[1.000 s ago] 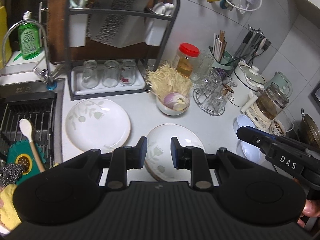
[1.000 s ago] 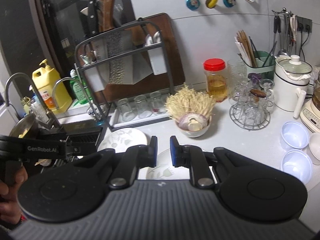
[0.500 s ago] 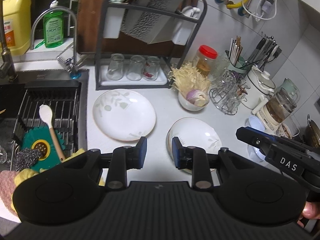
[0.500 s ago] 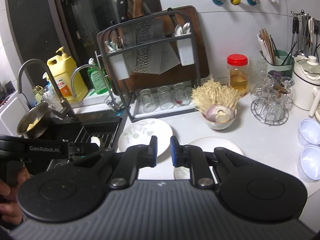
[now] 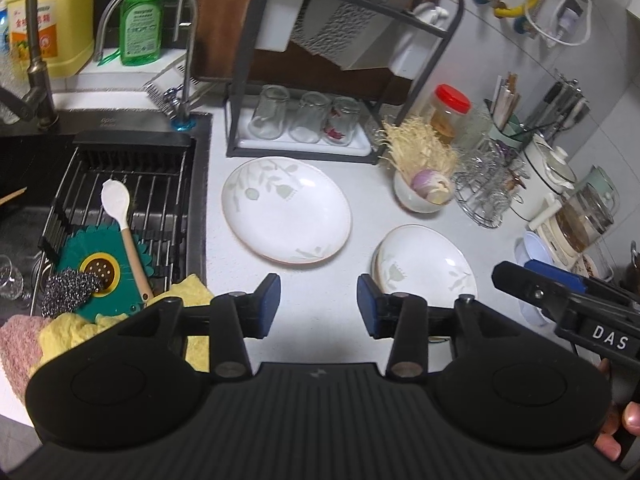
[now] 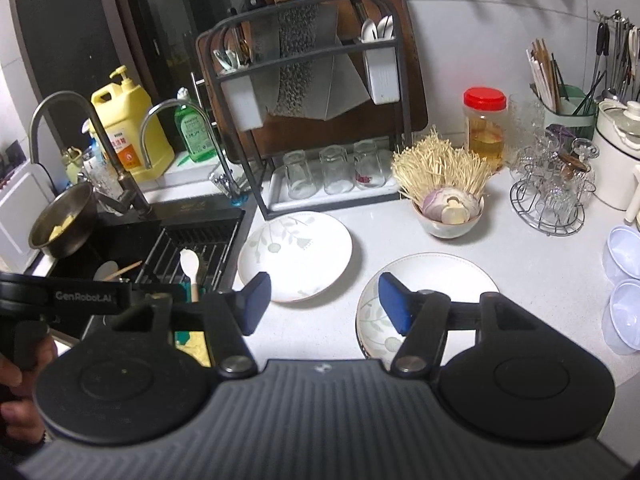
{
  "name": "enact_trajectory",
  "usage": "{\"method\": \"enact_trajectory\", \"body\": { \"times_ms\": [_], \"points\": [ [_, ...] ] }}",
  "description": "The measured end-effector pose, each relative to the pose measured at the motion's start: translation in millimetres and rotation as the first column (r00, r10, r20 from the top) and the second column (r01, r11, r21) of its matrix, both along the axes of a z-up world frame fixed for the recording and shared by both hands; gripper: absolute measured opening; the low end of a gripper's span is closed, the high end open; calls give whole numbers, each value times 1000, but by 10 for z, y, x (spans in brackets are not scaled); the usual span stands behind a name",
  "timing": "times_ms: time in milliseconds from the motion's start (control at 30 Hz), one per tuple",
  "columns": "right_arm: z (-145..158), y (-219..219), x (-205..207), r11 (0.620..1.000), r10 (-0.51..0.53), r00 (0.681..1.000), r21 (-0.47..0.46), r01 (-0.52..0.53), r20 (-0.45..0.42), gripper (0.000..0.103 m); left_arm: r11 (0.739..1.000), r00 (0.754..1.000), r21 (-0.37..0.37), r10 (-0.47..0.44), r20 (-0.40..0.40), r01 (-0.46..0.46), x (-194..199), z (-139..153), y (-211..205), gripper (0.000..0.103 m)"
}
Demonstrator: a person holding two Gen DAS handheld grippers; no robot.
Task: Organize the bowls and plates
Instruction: 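Move both grippers to the other white leaf plate and grasp its rim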
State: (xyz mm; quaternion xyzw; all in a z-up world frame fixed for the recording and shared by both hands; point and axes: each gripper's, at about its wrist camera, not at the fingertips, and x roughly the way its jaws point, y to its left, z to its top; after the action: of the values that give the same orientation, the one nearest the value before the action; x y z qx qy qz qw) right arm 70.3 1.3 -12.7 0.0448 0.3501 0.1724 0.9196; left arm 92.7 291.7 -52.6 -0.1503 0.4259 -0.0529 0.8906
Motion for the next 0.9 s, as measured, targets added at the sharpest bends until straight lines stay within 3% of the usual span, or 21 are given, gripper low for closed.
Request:
{"method": "enact_trajectory", "body": {
  "times_ms": [400,533,633,900],
  "points": [
    [-343,60,644,995,96,988,24,-94,-117,62,987,981,8,159,-107,-159,414,-414,106,50],
    [-493,69,918,992,130,981,16,-129,-143,62,984,977,40,179,-114,-175,599,-526,95,50],
    [-587,101,1140,988,157,976,12,-157,-149,62,980,979,84,187,-77,-181,736,-525,71,50],
    [-887,233,1697,979,201,964,16,-201,-176,61,970,967,94,233,-107,-223,1180,-832,183,50]
  ]
}}
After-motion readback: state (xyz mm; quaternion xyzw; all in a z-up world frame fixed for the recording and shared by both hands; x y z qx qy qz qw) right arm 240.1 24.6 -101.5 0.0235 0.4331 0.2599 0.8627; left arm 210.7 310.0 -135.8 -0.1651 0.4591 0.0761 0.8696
